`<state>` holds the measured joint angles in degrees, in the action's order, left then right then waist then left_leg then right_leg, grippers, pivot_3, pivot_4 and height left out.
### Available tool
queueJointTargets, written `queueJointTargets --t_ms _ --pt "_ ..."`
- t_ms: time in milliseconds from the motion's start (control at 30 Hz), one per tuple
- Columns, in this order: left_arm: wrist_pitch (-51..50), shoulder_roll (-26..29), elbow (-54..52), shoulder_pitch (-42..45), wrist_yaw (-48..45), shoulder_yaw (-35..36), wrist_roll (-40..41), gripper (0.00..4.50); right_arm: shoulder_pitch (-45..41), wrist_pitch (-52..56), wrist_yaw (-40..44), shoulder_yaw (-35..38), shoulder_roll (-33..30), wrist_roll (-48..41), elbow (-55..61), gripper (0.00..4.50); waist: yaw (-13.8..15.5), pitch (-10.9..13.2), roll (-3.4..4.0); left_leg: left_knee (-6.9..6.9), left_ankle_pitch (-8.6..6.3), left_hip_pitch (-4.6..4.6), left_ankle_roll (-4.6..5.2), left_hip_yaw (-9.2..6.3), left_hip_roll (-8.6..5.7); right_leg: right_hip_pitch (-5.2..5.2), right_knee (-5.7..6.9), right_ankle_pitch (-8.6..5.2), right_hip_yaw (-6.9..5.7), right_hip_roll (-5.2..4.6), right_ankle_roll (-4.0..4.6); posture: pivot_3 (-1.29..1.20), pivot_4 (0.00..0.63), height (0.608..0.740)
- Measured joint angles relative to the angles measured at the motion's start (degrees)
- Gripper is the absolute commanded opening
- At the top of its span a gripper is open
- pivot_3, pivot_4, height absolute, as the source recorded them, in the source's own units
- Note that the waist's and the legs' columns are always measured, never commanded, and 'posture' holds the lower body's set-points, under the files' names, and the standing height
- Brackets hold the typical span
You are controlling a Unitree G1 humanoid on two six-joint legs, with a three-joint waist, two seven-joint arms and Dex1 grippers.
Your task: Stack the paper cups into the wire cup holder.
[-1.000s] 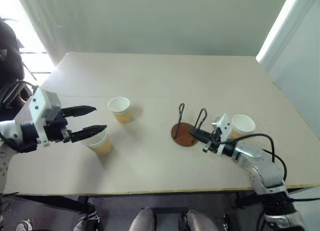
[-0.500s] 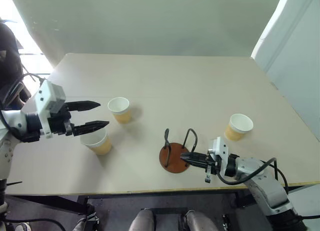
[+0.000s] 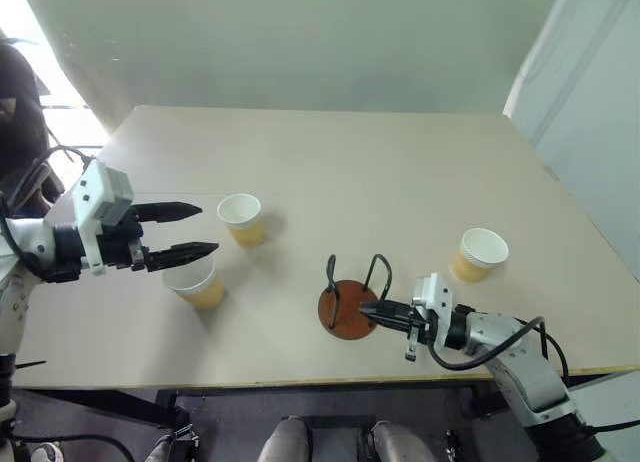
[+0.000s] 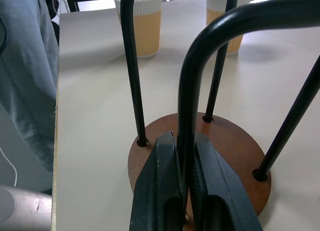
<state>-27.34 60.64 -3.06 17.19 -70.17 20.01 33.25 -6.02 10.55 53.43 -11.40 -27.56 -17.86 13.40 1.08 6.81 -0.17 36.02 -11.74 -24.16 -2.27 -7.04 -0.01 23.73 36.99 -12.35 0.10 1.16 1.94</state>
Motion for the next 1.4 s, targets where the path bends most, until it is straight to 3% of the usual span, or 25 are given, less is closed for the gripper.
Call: queueJointTargets --t_ms 133,333,667,900,1067,1200,1400 --pt "0.2 0.0 0.7 0.3 0.0 0.0 -0.1 3.76 0.2 1.1 0.0 0.0 -0.2 0.0 -0.9 1.66 0.0 0.0 0.0 0.0 0.01 -0.03 -0.01 0.0 -0.01 0.0 -0.01 0.0 0.0 0.0 -0.01 0.0 0.15 0.74" --pt "0.9 0.0 1.1 1.0 -0.2 -0.9 -0.3 3.76 0.2 1.7 0.0 0.0 -0.9 0.1 -0.6 3.74 0.1 0.0 0.0 0.0 0.0 -0.05 0.04 0.0 -0.01 0.01 -0.04 -0.03 0.01 0.0 -0.05 0.0 0.15 0.74" --pt "2.0 -0.1 3.6 3.7 -0.9 -2.8 -1.4 3.76 3.5 7.6 0.7 7.1 -9.2 -3.5 3.5 3.74 0.4 0.0 -0.06 0.0 -0.05 -0.13 -0.04 -0.01 -0.03 0.01 -0.08 -0.06 0.01 0.0 -0.14 0.0 0.15 0.74" --pt "2.7 -0.6 5.6 5.7 -1.1 -4.5 -2.0 3.76 9.6 8.5 3.2 18.7 -17.1 -7.0 3.2 3.74 0.5 0.0 -0.09 0.0 -0.05 -0.17 -0.03 0.02 -0.07 0.0 -0.09 -0.14 0.07 -0.01 -0.27 0.0 0.15 0.74" --pt "3.7 -0.5 7.5 6.3 -2.3 -5.1 -2.6 3.76 12.7 9.3 5.4 25.3 -20.7 -9.0 1.0 3.74 0.4 0.0 -0.07 0.0 -0.08 -0.17 0.07 0.06 -0.09 0.0 -0.08 -0.21 0.13 -0.01 -1.11 0.0 0.15 0.74" --pt "4.5 0.4 9.0 6.2 -3.9 -6.0 -4.1 3.76 9.0 11.4 5.6 31.5 -23.5 -11.9 0.4 3.74 0.0 0.1 -0.09 0.0 -0.05 -0.17 0.16 0.08 -0.08 0.0 -0.09 -0.24 0.16 0.01 -1.14 0.0 0.15 0.74" --pt "4.9 2.8 10.5 6.2 -6.4 -6.0 -4.9 3.76 -1.4 13.2 3.7 32.7 -25.0 -13.2 -0.5 3.74 0.0 0.1 -0.06 0.01 0.23 -0.14 0.77 0.07 -0.08 0.01 -0.07 -0.14 0.17 0.02 -1.02 0.0 0.15 0.74"
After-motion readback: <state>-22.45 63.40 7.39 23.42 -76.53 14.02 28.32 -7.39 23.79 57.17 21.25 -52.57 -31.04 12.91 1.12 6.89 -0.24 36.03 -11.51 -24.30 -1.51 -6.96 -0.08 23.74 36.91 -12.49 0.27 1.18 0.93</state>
